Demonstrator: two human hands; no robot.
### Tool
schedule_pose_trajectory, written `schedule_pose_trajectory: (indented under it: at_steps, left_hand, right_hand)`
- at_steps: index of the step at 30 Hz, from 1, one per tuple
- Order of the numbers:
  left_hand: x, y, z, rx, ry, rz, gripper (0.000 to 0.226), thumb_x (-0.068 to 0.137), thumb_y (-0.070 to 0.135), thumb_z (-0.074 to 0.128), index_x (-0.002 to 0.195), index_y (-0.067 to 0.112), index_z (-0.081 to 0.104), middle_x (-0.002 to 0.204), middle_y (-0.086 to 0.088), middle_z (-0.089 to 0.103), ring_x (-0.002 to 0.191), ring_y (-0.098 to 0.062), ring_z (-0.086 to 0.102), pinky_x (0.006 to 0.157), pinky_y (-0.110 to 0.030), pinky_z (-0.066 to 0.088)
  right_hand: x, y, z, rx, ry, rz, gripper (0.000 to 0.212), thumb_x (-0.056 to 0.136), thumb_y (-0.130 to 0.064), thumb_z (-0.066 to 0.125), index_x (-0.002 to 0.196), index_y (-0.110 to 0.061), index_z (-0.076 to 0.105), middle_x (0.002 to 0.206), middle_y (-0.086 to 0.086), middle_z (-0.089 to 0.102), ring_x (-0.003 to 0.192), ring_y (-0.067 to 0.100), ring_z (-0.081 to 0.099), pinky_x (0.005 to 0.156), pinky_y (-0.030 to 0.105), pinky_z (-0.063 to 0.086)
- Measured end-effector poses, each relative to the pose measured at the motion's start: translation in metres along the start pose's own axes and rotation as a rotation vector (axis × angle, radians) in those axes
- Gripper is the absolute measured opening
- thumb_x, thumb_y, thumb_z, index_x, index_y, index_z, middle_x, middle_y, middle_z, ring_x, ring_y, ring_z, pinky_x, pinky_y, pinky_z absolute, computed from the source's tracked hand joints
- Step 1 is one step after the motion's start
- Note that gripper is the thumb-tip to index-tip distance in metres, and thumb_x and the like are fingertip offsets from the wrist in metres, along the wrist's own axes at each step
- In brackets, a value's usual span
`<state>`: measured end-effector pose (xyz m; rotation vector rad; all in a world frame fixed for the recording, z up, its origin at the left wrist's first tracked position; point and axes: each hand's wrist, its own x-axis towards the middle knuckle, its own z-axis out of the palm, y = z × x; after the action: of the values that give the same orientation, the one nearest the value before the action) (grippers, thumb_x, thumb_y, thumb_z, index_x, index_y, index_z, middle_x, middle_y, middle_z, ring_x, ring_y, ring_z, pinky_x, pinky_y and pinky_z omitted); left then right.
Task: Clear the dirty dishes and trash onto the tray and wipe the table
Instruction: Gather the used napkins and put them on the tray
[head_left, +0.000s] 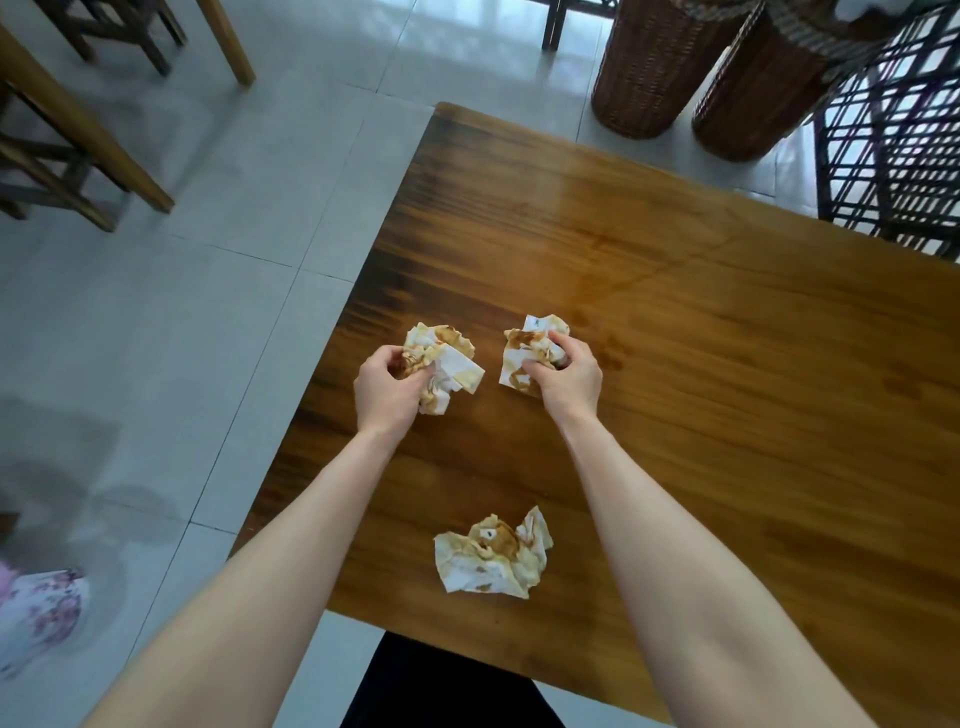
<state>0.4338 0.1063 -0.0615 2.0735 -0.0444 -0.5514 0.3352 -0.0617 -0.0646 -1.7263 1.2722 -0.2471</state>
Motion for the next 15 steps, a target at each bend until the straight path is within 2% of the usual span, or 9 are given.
schedule_pose_trajectory:
  at_steps: [3,7,11,13,15]
  left_hand:
    - [0.002,-0.002,0.001,0.013,-0.003,-0.006,0.039,0.083,0.033,0.073,0.117,0.016,0.061,0.108,0.006,0.061,0.095,-0.008,0.058,0.068,-0.011,0.047]
    - [0.001,-0.002,0.004,0.023,-0.008,-0.008,0.039,0.083,0.031,0.073,0.117,0.016,0.061,0.111,0.003,0.063,0.095,-0.007,0.057,0.067,-0.01,0.046]
    - [-0.01,0.002,0.005,0.023,-0.017,0.009,0.04,0.084,0.031,0.072,0.118,0.015,0.061,0.113,0.001,0.064,0.095,-0.007,0.058,0.065,-0.01,0.046]
    - [-0.016,0.004,0.005,0.013,-0.023,0.017,0.04,0.084,0.031,0.072,0.118,0.014,0.061,0.112,0.002,0.064,0.096,-0.008,0.059,0.066,-0.011,0.048]
    - [-0.031,0.006,0.007,-0.002,-0.033,0.03,0.038,0.084,0.031,0.073,0.117,0.015,0.062,0.11,0.003,0.064,0.096,-0.008,0.06,0.067,-0.012,0.049]
  right_hand:
    - [0.001,0.001,0.002,0.008,0.004,0.032,0.049,0.082,-0.016,0.075,0.128,-0.015,0.059,0.126,0.003,0.062,0.113,0.017,0.059,0.096,0.035,0.052]
    - [0.003,0.0,0.001,-0.033,0.028,0.042,0.043,0.08,-0.019,0.076,0.122,-0.015,0.063,0.115,0.002,0.068,0.105,0.016,0.063,0.088,0.031,0.054]
    - [-0.006,0.004,-0.011,0.044,0.038,0.1,0.043,0.08,-0.019,0.076,0.12,-0.014,0.063,0.113,0.002,0.067,0.102,0.016,0.063,0.087,0.032,0.055]
    - [-0.012,0.01,-0.018,0.076,0.047,0.102,0.043,0.079,-0.018,0.077,0.119,-0.013,0.063,0.11,0.0,0.066,0.095,0.012,0.062,0.076,0.021,0.055]
    - [-0.024,0.018,-0.033,0.124,0.053,0.102,0.043,0.077,-0.017,0.078,0.118,-0.013,0.064,0.107,-0.001,0.066,0.087,0.008,0.061,0.06,0.008,0.048]
